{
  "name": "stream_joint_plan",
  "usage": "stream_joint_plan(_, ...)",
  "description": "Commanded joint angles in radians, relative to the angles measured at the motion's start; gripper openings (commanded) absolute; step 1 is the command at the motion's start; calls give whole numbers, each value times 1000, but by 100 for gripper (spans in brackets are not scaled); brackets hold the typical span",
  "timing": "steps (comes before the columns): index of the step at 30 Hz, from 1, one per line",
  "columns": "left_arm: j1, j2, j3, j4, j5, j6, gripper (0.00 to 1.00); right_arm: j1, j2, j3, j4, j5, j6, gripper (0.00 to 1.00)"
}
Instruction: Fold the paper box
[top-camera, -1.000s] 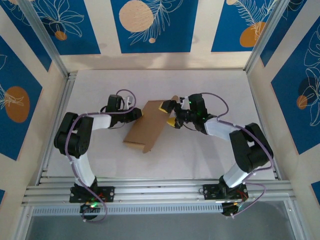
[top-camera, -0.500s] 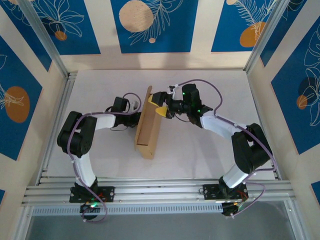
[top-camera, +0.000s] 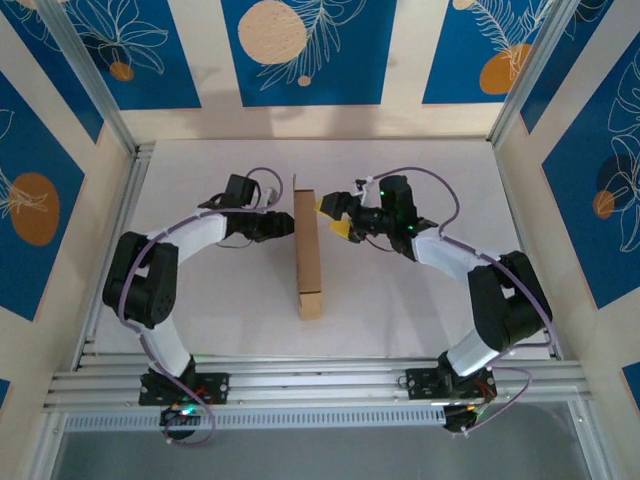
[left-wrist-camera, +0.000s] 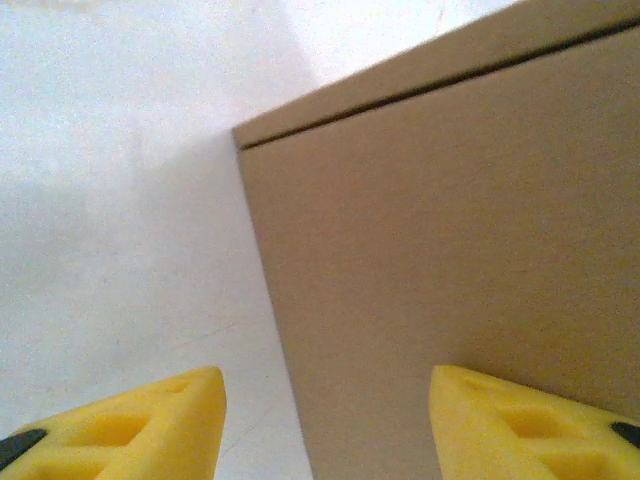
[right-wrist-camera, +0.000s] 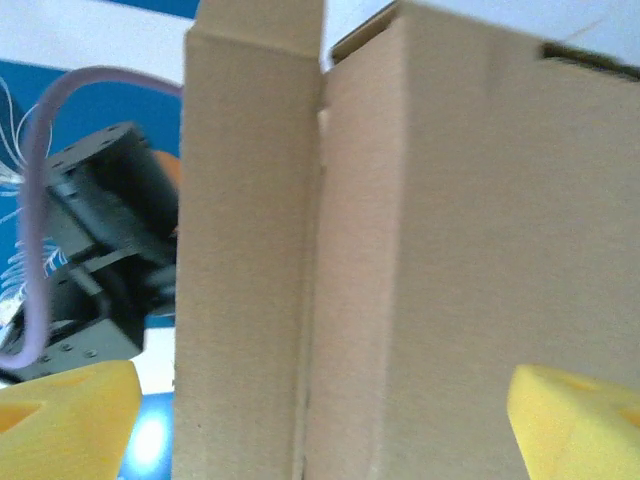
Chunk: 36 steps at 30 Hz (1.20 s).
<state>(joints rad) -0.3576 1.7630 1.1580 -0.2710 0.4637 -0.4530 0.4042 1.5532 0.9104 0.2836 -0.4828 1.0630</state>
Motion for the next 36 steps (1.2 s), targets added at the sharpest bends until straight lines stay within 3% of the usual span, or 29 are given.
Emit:
stream_joint_plan(1, -9, -51, 40, -109, -68, 62, 55, -43, -82, -11, -73, -3, -59, 80)
stream_joint_plan(6, -9, -116, 75, -203, -136, 107, 55, -40, -128, 3, -333, 113, -247, 15)
stream_joint_plan(8, -9, -127, 101, -259, -139, 130, 56, -11, -123, -6, -392, 141, -301, 0)
stream_joint_plan(16, -41, -29, 189, -328, -62, 178, 56, 141, -107, -70, -399, 135, -374, 0)
stream_joint_plan(21, -112, 81, 375, -440, -70, 255, 56, 237, -88, -57, -382, 143, -384, 0)
stream_joint_plan(26, -120, 126, 464, -493, -104, 293, 56, 274, -81, -35, -376, 155, -382, 0)
stream_joint_plan(33, -125, 229, 574, -537, -42, 330, 56, 284, -68, -22, -336, 199, -332, 0)
stream_joint_plan(36, -122, 255, 615, -551, -67, 340, 56, 290, -48, -3, -328, 210, -307, 2)
